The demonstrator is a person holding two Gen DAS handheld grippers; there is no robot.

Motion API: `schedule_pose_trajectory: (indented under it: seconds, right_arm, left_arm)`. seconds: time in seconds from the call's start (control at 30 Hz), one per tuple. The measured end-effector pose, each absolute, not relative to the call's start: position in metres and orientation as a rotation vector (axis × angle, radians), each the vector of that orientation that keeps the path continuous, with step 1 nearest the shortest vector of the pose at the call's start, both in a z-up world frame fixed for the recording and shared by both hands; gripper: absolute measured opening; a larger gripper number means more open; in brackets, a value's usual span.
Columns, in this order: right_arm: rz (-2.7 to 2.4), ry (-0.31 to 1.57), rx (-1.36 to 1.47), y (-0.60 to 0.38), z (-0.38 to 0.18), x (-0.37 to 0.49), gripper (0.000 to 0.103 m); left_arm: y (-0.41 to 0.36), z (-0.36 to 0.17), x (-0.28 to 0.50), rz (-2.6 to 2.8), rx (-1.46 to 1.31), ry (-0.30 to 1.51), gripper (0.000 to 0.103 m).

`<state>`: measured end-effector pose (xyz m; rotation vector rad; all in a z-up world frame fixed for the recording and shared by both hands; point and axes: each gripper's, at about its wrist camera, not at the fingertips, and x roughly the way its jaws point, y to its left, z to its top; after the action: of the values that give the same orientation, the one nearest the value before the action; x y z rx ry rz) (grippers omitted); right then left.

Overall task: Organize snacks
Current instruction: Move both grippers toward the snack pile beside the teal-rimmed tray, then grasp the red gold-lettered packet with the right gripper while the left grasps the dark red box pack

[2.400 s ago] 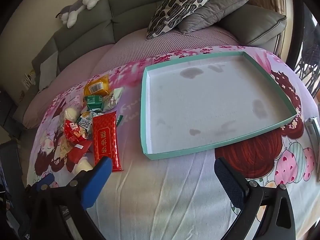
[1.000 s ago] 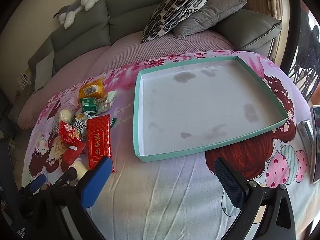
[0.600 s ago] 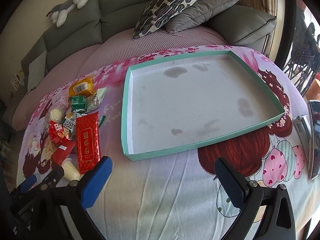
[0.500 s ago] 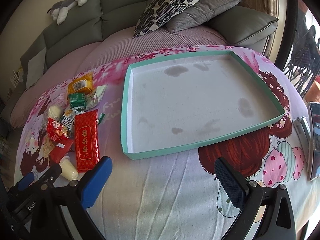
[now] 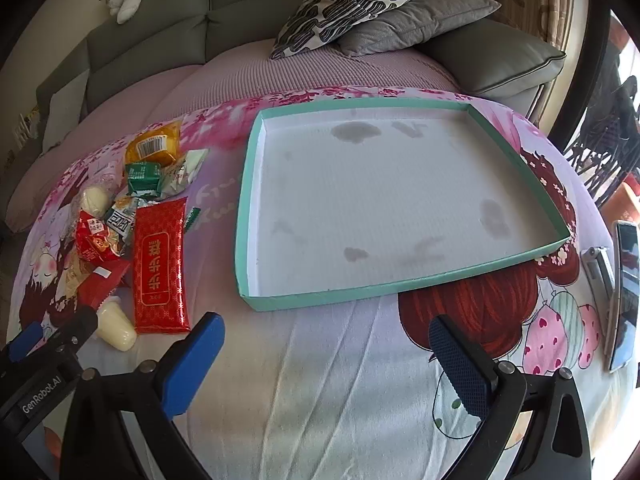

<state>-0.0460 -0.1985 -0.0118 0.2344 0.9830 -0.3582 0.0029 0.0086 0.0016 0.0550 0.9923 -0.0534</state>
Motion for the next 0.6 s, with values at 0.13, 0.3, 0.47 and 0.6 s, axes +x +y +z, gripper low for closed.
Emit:
schedule_pose_trajectory:
  seconds: [0.13,0.3,0.47,0.6]
  right_arm:
    - [-0.363,0.992,0.222,-0.198,-0.014,-0.044,0.103]
    - [-0.366,0.998,0.214,-0.196,-0.016,-0.042,0.103]
    - [-0.352,0.985,0.210,-0.193,-0.015,-0.039,0.103]
    - [-0.280,0.949,0.212,-0.180,-0.010,-0.032,0.103]
  left_arm:
    - [0.008,0.002,0.004,-0.071,0.052,0.997,0.103]
    - [0.012,0.001,0.006,-0.090,0.027,1.009,0.103]
    - [0.018,0.002,0.009,-0.084,0.015,0.998,0.103]
    - [0.030,0.008,0.013,-0.032,0.001,0.964,0.103]
